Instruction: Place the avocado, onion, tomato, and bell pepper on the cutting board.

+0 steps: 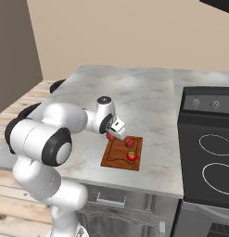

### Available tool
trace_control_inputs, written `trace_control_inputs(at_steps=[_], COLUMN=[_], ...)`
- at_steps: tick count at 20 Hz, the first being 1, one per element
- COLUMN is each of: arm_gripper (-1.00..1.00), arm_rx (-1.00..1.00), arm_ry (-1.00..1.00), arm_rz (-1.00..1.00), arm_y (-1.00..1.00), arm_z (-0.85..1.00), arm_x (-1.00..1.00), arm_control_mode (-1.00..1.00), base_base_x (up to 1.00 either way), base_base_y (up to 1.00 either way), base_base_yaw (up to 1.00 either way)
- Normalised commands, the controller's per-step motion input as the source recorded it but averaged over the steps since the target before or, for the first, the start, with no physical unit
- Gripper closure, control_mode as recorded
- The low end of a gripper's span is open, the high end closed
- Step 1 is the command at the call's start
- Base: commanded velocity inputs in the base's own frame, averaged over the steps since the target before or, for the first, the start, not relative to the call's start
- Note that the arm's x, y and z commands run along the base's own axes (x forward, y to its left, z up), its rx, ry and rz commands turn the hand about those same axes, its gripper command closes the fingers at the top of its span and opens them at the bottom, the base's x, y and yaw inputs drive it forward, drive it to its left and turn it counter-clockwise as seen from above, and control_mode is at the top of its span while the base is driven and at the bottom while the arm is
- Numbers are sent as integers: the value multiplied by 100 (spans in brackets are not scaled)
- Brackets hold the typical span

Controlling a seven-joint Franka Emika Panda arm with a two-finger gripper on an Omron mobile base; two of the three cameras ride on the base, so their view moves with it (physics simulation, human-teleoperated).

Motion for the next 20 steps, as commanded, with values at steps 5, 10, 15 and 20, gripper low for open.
trace_control_inputs(at_steps=[5,10,15,20], arm_gripper=[100,100,100,100], arm_rx=[-1,-1,0,0], arm_ry=[-2,-2,-1,0], arm_rz=[0,0,0,0], arm_y=[4,0,-5,-9], arm_z=[-27,-23,-17,-12], arm_x=[0,0,7,18], arm_control_mode=[-100,-100,-100,-100], base_base_x=[0,0,0,0], base_base_y=[0,0,0,0], base_base_yaw=[0,0,0,0])
